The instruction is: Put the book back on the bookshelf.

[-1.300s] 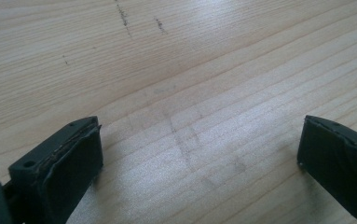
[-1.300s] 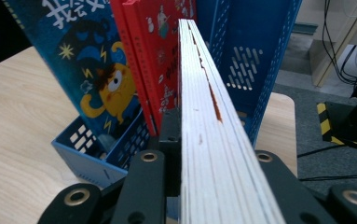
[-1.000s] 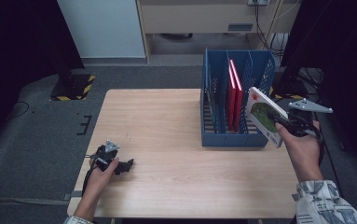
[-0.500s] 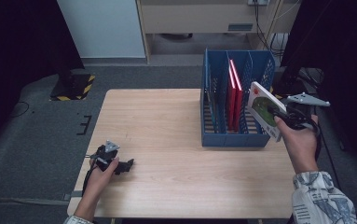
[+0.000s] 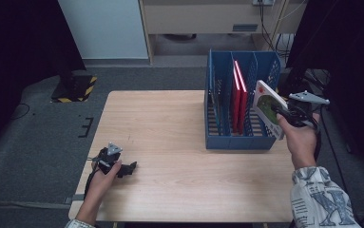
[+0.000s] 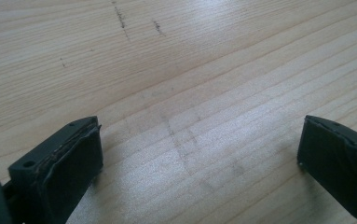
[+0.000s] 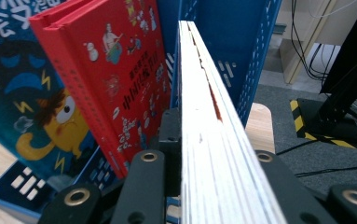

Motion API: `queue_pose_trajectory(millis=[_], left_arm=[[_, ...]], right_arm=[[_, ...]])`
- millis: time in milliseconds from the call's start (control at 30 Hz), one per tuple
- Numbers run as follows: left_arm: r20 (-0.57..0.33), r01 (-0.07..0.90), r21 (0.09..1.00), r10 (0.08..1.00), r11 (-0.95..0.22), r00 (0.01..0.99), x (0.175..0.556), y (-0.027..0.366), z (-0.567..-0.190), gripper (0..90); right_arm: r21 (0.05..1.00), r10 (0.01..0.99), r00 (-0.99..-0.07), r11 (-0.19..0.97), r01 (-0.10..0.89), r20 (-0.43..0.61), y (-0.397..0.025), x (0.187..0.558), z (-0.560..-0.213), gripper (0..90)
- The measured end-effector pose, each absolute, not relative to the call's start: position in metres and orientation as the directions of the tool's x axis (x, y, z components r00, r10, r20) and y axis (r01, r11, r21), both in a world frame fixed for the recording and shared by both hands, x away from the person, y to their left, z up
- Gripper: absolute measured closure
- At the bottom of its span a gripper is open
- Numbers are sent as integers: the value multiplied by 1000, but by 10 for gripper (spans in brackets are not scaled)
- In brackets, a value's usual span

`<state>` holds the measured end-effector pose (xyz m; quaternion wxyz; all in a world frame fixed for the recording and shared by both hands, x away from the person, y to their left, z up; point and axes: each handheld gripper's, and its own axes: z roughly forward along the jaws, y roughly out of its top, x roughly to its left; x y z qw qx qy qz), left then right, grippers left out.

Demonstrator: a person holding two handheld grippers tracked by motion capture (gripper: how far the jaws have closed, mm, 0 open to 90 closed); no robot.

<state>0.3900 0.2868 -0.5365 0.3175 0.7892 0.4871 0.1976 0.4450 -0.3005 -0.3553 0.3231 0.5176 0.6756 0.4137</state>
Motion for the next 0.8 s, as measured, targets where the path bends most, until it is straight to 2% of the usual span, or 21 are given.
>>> queue_pose_trajectory(millis=[333,800], left_arm=[[3,641,695,893,-324,449,390,286,-537,0],[2,640,695,892,-326,452,391,286,-537,0]], right_arm=[[898,978,-207,83,431,9,-304,461,-362,757],[899,983,-182,87,430,-8,-297,479,-372,757]])
